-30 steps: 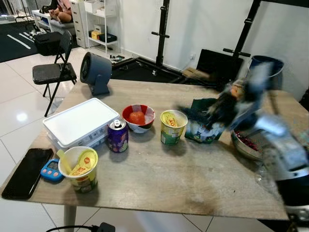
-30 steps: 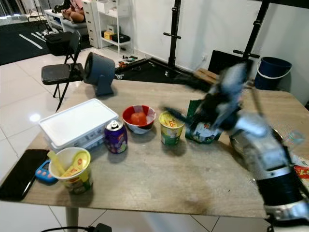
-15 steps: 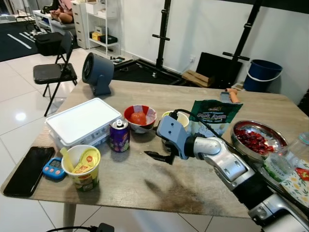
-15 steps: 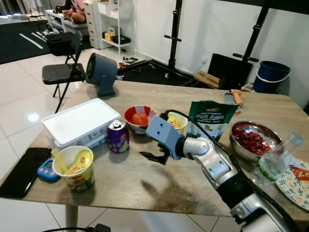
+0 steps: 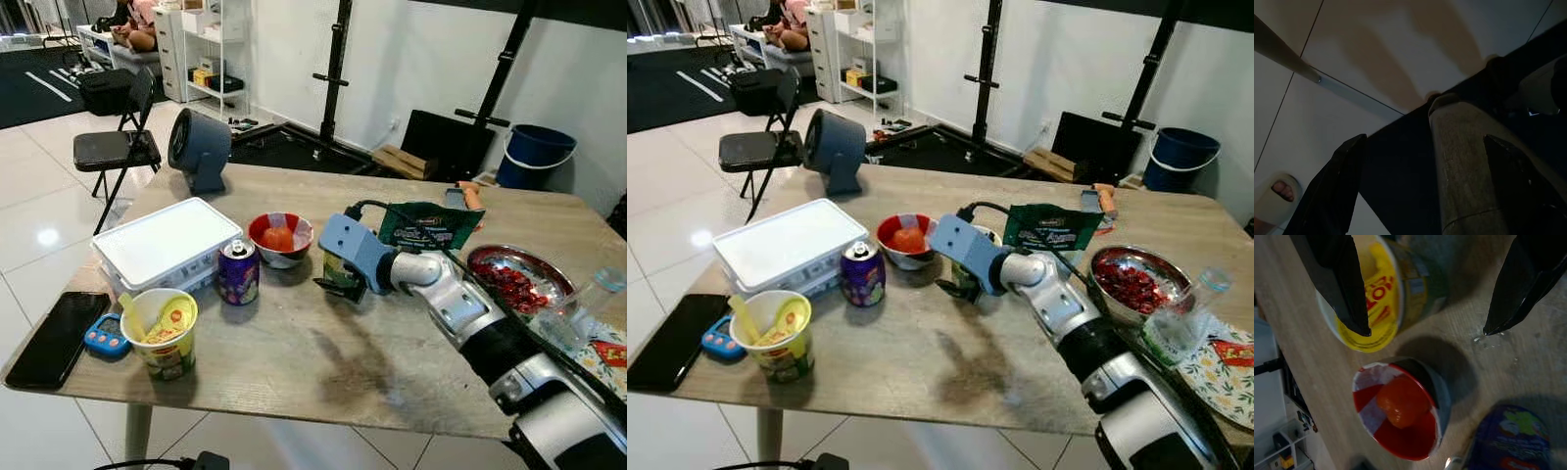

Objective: Restocking fridge

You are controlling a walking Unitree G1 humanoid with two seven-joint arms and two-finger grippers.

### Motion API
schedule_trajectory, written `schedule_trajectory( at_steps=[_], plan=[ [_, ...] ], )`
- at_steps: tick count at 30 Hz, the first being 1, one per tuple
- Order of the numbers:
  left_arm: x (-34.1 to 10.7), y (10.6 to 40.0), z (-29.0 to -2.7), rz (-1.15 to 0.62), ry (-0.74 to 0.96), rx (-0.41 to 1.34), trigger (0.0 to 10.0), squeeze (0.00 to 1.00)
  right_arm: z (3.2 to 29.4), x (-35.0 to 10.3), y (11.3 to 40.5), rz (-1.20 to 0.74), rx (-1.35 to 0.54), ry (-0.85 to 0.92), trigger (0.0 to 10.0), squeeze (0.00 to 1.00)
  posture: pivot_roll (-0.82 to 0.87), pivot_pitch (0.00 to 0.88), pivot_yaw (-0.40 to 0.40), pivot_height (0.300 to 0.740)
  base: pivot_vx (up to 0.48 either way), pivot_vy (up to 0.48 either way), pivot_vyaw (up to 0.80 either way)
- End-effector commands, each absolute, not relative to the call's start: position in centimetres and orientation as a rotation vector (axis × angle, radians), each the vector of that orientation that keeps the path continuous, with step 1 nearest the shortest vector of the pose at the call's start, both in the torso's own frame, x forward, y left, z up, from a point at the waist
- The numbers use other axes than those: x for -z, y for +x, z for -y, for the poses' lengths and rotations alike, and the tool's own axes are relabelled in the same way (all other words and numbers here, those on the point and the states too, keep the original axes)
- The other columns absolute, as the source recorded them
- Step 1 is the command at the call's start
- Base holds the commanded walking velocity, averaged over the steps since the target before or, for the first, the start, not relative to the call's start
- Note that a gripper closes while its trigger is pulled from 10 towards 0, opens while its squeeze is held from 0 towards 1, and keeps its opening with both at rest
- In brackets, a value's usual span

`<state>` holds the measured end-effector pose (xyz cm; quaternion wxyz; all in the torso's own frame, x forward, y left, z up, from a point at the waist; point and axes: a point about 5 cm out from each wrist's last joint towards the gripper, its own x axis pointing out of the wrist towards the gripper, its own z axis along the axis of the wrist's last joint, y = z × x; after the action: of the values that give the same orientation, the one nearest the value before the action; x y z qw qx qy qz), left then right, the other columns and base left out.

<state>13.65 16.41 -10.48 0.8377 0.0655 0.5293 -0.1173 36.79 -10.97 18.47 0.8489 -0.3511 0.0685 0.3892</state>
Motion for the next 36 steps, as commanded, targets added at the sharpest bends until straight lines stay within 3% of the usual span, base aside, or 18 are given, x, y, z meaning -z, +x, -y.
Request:
schedule_trajectory(
  at_steps=[1,9,19,20,22,23,36],
  plan=[
    [11.0,12.3,-15.8,-1.166,0.115,0.256,10.0,0.00,11.8,-18.8,37.1,-0.170,-0.800,-0.764,10.0,0.00,-0.02,0.000,-0.098,0.740,0.000,0.000,0.00],
    [11.0,12.3,-15.5,-1.167,0.105,0.255,10.0,0.00,14.1,-18.4,37.4,-0.297,-0.766,-0.951,10.0,0.00,-0.03,0.000,-0.105,0.740,0.000,0.000,0.00],
    [10.9,12.5,-15.2,-1.160,0.101,0.258,10.0,0.00,14.7,-17.1,37.2,-0.373,-0.779,-1.024,10.0,0.00,-0.03,0.000,-0.105,0.740,0.000,0.000,0.00],
    [10.9,12.5,-15.2,-1.159,0.101,0.259,10.0,0.00,14.7,-16.4,37.1,-0.395,-0.793,-1.035,8.3,0.00,-0.03,0.000,-0.106,0.740,0.000,0.000,0.00],
    [10.9,12.5,-15.2,-1.159,0.101,0.259,10.0,0.00,14.7,-16.2,37.0,-0.399,-0.796,-1.035,8.3,0.00,-0.03,0.000,-0.106,0.740,0.000,0.000,0.00],
    [10.9,12.5,-15.2,-1.160,0.101,0.258,10.0,0.00,14.6,-15.9,36.9,-0.404,-0.802,-1.032,0.0,0.00,-0.03,0.000,-0.106,0.740,0.000,0.000,0.00],
    [11.0,12.3,-15.4,-1.165,0.103,0.256,10.0,0.00,14.5,-16.2,36.6,-0.387,-0.843,-1.021,0.0,0.00,-0.03,0.000,-0.105,0.740,0.000,0.000,0.00]
  ],
)
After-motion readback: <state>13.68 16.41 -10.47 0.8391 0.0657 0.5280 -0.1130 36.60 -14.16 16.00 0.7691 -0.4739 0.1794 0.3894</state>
